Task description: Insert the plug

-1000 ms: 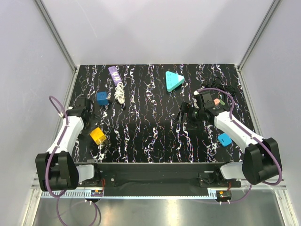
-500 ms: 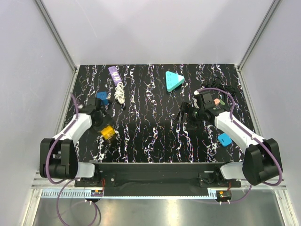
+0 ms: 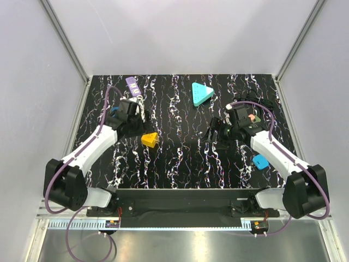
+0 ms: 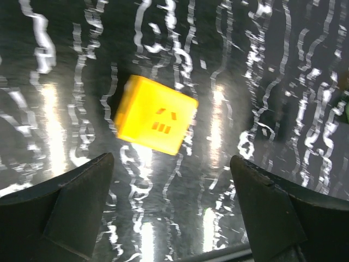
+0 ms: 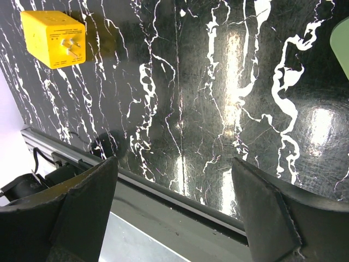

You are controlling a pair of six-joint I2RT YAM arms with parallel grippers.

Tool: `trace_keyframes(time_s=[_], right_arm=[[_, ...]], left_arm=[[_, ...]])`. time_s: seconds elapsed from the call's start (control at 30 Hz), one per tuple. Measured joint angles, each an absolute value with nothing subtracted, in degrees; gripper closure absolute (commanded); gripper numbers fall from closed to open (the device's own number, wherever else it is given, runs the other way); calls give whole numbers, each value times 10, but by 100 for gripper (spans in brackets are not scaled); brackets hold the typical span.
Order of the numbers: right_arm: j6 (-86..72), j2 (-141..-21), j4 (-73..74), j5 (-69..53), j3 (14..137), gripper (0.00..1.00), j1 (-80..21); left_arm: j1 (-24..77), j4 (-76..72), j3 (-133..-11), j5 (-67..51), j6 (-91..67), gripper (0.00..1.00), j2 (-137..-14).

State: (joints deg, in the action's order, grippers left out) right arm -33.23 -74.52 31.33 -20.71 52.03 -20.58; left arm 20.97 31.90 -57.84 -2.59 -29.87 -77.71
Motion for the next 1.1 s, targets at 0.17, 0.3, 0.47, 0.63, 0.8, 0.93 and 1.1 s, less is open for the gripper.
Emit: trace_keyframes(time_s=[0.17,0.3,0.47,0.63,0.8,0.93,1.1], right_arm=[[-332,-732,313,-207,518,9,-206],[-332,-730,313,-207,514,9,-206],[-332,-722,315,-207,510,9,-206],[-327,-707,316,-207,508,9,-206],[-322,-707,318,-207,506,9,-206],[-310,-707,317,-204,506,9,-206],[-296,-707,300,-204,505,9,-206]], left_arm=[[207,346,-592,-7,-241,9,-787],[211,369,-651,-16,-152,6,-843],[215,381,-724,-24,-87,7,-937],[224,408,-723,-37,-60,13,-981],[242,416,-716,-44,-64,32,-983],[250,415,-716,-65,-78,65,-978],[255,418,-716,-95,-93,78,-973]])
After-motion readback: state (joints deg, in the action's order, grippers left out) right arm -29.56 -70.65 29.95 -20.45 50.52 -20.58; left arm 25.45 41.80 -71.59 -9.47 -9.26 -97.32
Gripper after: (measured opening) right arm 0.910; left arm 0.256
